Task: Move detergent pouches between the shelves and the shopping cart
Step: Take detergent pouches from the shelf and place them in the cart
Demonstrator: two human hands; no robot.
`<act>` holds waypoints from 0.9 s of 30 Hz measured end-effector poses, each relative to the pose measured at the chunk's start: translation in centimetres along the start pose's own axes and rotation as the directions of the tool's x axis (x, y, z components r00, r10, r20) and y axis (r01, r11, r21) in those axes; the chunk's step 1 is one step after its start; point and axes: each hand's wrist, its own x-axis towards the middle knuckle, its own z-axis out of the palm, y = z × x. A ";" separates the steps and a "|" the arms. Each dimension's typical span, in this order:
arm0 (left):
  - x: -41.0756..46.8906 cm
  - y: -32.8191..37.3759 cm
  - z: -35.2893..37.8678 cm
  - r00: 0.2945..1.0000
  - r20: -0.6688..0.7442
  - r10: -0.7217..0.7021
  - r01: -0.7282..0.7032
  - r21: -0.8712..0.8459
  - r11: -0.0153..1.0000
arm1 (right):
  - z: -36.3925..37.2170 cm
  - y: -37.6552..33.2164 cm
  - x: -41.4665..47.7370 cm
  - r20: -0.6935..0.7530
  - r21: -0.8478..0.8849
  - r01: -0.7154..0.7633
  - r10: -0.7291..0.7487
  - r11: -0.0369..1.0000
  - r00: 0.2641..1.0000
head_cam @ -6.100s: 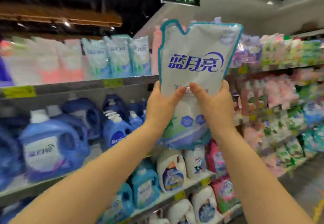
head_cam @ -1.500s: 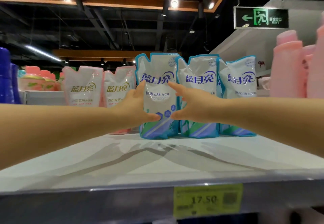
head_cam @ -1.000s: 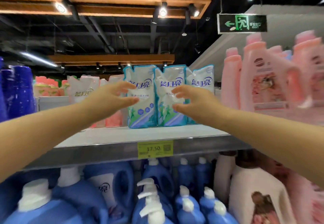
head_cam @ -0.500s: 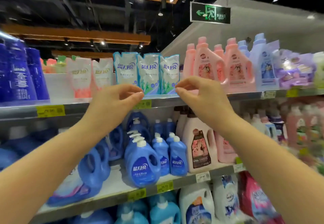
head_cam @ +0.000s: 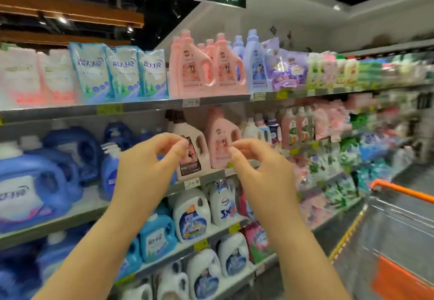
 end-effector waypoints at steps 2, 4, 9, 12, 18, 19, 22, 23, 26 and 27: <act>-3.0 3.1 4.2 0.999 0.052 0.000 0.002 -0.044 0.999 | -4.4 1.9 -2.7 0.002 -0.075 -0.046 0.046 0.996 0.999; -6.3 6.0 8.3 0.995 0.104 0.009 0.000 -0.087 0.996 | -8.8 4.0 -5.2 -0.012 -0.155 -0.114 0.114 0.981 0.993; -13.7 10.7 17.3 0.965 0.259 -0.041 0.092 -0.188 0.978 | -17.3 9.2 -11.1 -0.122 -0.248 -0.306 0.284 0.919 0.951; -16.9 11.8 22.1 0.924 0.379 -0.043 0.109 -0.153 0.982 | -20.3 12.6 -13.8 -0.168 -0.298 -0.422 0.388 0.856 0.906; -20.9 11.7 31.9 0.808 0.587 -0.039 0.159 -0.154 0.975 | -24.2 20.3 -17.1 -0.298 -0.295 -0.648 0.577 0.702 0.761; -21.4 11.3 33.9 0.789 0.613 -0.040 0.164 -0.148 0.975 | -24.6 21.8 -17.5 -0.323 -0.291 -0.676 0.595 0.677 0.736; -23.2 9.2 39.8 0.704 0.707 -0.066 0.185 -0.093 0.978 | -25.4 27.0 -18.5 -0.383 -0.261 -0.777 0.678 0.573 0.628; -23.9 8.1 41.7 0.669 0.738 -0.088 0.192 -0.058 0.980 | -25.4 29.0 -19.0 -0.384 -0.239 -0.814 0.718 0.530 0.581; -26.7 3.0 47.2 0.526 0.831 -0.181 0.220 0.073 0.973 | -23.6 35.2 -20.6 -0.349 -0.153 -0.921 0.852 0.360 0.391; -27.8 1.0 48.8 0.451 0.864 -0.222 0.204 0.143 0.969 | -22.5 37.4 -21.4 -0.327 -0.110 -0.950 0.892 0.292 0.312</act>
